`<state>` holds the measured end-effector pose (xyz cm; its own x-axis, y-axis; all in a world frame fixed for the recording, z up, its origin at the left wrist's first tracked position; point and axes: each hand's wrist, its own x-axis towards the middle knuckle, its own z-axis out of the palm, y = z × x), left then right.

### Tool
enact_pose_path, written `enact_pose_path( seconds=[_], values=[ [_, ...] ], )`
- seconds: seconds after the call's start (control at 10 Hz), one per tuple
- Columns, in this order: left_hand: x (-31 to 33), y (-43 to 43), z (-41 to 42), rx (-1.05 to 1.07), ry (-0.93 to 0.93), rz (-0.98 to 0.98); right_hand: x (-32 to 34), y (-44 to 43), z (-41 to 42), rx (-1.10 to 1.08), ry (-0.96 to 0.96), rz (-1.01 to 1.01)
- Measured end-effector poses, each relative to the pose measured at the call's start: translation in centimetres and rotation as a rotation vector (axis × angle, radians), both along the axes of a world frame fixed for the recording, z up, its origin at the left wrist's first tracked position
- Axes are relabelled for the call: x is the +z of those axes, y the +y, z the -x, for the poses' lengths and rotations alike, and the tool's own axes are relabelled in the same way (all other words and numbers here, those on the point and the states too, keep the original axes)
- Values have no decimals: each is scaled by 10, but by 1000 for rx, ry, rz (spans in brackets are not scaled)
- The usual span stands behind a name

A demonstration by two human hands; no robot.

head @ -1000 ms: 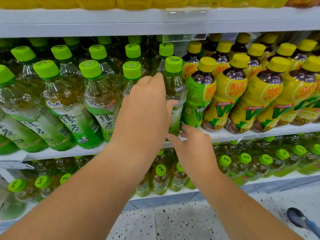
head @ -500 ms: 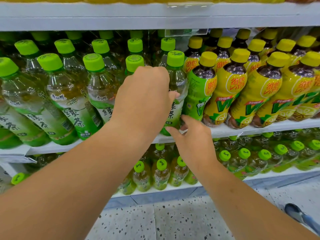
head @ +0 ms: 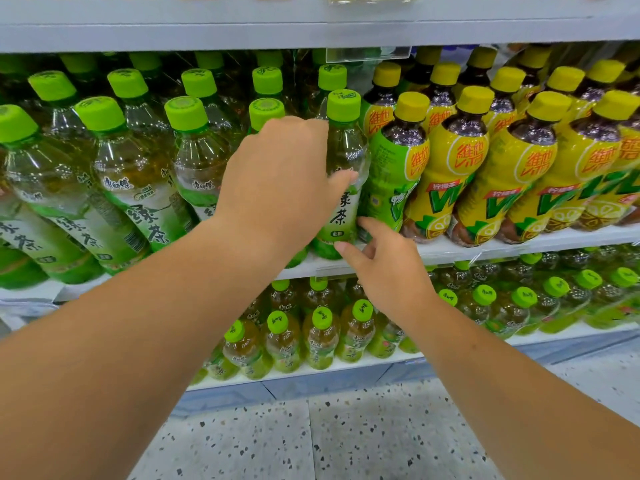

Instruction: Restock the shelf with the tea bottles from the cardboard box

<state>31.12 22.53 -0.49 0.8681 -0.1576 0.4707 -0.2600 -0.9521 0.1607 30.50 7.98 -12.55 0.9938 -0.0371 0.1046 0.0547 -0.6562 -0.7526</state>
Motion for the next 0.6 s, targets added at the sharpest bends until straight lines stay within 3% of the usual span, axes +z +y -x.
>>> enact_pose_path(
  seconds=[0.4, 0.6],
  values=[
    [8, 0, 13, -70, 71, 209, 6, 0, 11, 0, 159, -130],
    [-4, -2, 45, -110, 242, 448, 17, -2, 39, -51, 242, -262]
  ],
)
